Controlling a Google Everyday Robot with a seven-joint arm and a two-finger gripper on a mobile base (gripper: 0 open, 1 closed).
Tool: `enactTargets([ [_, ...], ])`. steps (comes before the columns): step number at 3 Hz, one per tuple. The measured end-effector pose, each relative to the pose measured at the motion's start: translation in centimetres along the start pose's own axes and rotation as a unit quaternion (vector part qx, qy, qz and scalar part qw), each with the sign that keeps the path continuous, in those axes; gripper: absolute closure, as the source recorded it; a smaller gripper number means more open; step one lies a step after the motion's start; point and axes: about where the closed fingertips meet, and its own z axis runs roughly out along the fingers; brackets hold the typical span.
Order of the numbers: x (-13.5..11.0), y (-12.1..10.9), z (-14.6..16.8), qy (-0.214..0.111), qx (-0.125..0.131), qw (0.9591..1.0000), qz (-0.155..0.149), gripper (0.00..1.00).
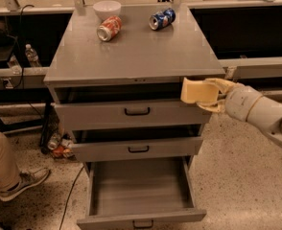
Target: Pick sponge from bottom drawer and place on counter
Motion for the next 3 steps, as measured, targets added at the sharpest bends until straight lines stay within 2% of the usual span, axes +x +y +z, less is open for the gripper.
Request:
enactTargets([
  [1, -2.14, -8.19, 3.93, -0.006, -0.008, 0.9998, -0.017, 1.00],
  [3, -2.28, -7.90, 3.87, -0.008, -0.008, 0.9998, -0.017, 1.00],
])
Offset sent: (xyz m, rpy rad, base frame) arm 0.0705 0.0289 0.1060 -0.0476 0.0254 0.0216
